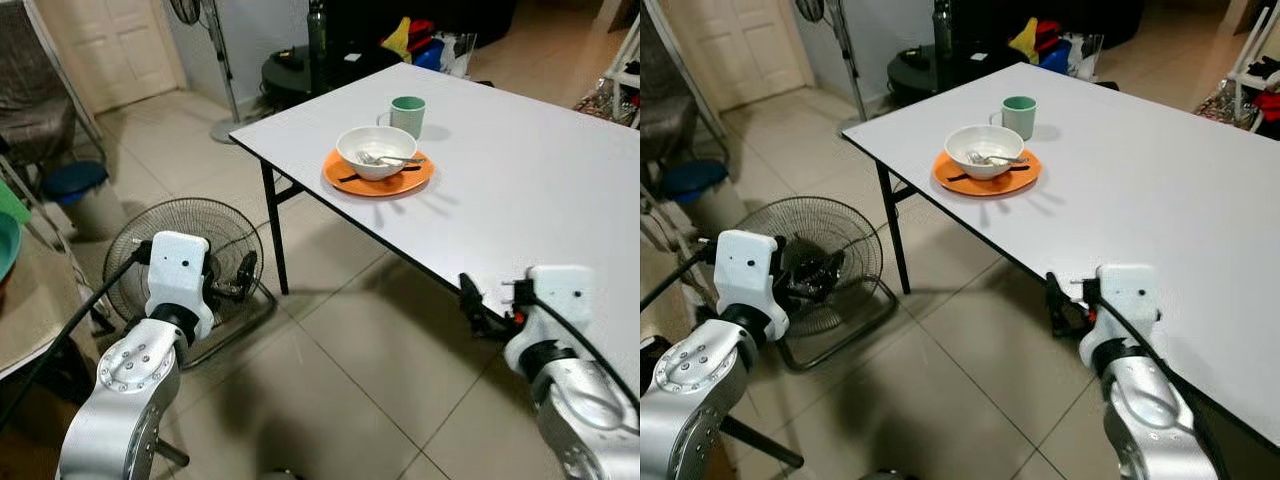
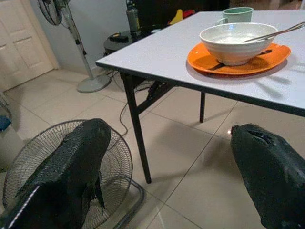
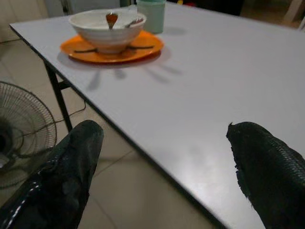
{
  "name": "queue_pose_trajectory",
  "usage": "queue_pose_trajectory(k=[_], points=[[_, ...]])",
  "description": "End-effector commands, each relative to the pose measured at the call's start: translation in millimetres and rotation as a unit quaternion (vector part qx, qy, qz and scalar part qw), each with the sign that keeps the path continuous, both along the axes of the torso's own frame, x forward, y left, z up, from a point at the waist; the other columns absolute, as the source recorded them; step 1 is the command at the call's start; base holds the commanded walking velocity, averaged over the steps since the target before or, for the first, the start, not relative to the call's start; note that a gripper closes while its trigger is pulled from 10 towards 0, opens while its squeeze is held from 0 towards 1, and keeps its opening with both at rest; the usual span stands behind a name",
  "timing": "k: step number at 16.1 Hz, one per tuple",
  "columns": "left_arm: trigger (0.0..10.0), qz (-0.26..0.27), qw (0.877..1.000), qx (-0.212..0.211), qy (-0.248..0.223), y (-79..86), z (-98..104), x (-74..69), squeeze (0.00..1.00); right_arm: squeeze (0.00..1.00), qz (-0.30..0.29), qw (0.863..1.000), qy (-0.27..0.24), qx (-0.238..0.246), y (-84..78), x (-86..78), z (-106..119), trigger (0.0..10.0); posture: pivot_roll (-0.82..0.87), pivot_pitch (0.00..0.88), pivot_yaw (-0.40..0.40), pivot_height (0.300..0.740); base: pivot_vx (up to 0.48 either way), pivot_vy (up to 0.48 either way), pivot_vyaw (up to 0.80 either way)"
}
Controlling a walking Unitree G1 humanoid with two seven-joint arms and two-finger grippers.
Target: Setting the table
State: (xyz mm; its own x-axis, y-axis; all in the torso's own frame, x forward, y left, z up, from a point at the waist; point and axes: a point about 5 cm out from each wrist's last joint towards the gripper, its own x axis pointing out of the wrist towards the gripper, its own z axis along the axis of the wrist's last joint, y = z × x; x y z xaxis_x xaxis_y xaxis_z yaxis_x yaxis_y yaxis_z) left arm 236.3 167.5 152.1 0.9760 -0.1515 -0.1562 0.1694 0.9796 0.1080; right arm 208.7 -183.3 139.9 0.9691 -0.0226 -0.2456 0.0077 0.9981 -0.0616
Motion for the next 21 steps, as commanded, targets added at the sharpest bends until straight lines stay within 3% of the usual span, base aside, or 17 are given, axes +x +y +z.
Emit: queue_pose_trajectory(k=[1,4,5,9,14,19,21], points=[[10.0,0.009,1.0,0.005,-0.002,3.4,1.9,-0.2,0.0,0.0,0.018,1.0,-0.011,0.009,6.4,5.6,3.9,10.0,0.03,0.0,0.045,0.74,0.0,0.244,0.0],[10.0,0.011,1.0,0.002,-0.005,3.6,3.4,1.3,0.0,0.0,0.034,0.998,-0.038,0.033,11.8,10.1,8.0,10.0,0.04,0.0,0.046,0.74,0.0,0.264,0.0],[10.0,0.01,1.0,0.001,-0.006,2.7,3.7,2.1,0.0,0.0,0.025,0.998,-0.049,0.017,9.8,11.9,9.0,10.0,0.03,0.0,0.048,0.74,0.0,0.337,0.0],[10.0,0.0,1.0,0.0,-0.006,-0.2,4.6,5.2,0.0,0.0,0.011,0.998,-0.036,0.055,6.2,6.7,6.9,10.0,0.02,0.0,0.062,0.74,0.0,0.347,0.0],[10.0,-0.017,1.0,-0.004,-0.019,-7.5,12.6,14.1,0.0,0.0,0.028,0.997,-0.054,0.052,10.4,6.6,13.1,10.0,0.01,0.0,0.085,0.74,0.0,0.344,0.48],[10.0,-0.006,1.0,-0.003,-0.024,-3.5,15.4,17.2,0.0,0.0,0.048,0.995,-0.061,0.057,16.6,12.1,14.3,10.0,0.03,0.0,0.082,0.74,0.0,0.343,0.0],[10.0,0.011,0.999,-0.002,-0.036,-2.5,17.4,14.8,0.0,0.0,0.07,0.994,-0.064,0.053,19.7,14.7,15.8,10.0,0.05,0.0,0.063,0.74,0.0,-0.24,0.4]])
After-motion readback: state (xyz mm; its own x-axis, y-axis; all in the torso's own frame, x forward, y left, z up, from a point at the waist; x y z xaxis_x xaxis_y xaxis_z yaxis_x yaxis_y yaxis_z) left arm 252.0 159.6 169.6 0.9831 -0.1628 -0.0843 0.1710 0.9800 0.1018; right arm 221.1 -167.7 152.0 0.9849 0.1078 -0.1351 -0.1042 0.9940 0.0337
